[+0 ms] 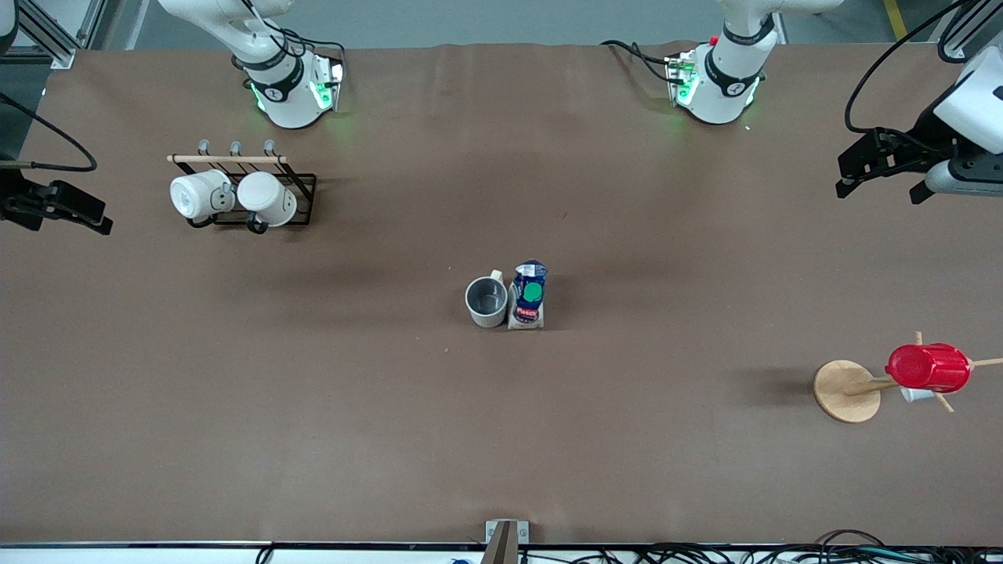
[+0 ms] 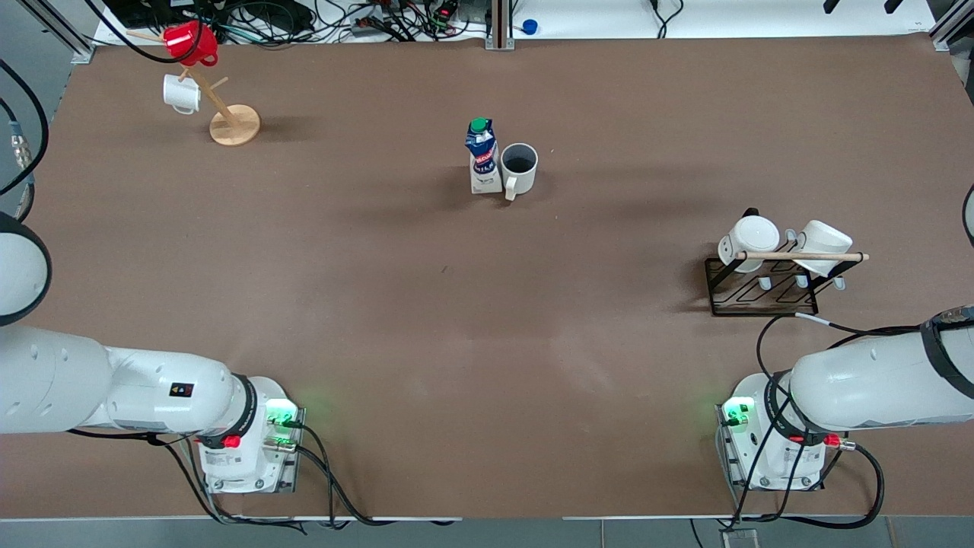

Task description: Place cup and milk on table

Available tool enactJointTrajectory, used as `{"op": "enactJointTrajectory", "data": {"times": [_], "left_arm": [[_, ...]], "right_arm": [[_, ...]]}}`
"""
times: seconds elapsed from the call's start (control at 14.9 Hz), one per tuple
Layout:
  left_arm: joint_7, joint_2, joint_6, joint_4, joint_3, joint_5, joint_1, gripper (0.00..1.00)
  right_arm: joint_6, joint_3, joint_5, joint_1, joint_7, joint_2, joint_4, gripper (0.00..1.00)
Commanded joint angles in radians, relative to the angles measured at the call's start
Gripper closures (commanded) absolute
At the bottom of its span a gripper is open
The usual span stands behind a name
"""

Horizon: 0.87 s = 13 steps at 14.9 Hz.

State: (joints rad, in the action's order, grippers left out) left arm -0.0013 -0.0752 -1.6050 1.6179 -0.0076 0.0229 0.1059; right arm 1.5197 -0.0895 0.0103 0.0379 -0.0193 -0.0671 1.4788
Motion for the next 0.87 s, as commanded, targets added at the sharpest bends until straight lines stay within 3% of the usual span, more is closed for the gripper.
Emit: {"op": "enactJointTrajectory", "data": {"times": [0.0, 0.8], "left_arm": [[-0.005, 0.075, 0.088, -0.117, -0.002, 0.012, 0.005, 0.00], [-0.060, 0.081, 0.099, -0.122, -0.003, -0.001, -0.005, 0.01]], "right_arm": [[0.002, 0.010, -0.015, -0.012, -0.014, 0.023, 0.024, 0.00], [0.002, 0.010, -0.015, -0.010, -0.014, 0.023, 0.024, 0.00]]}}
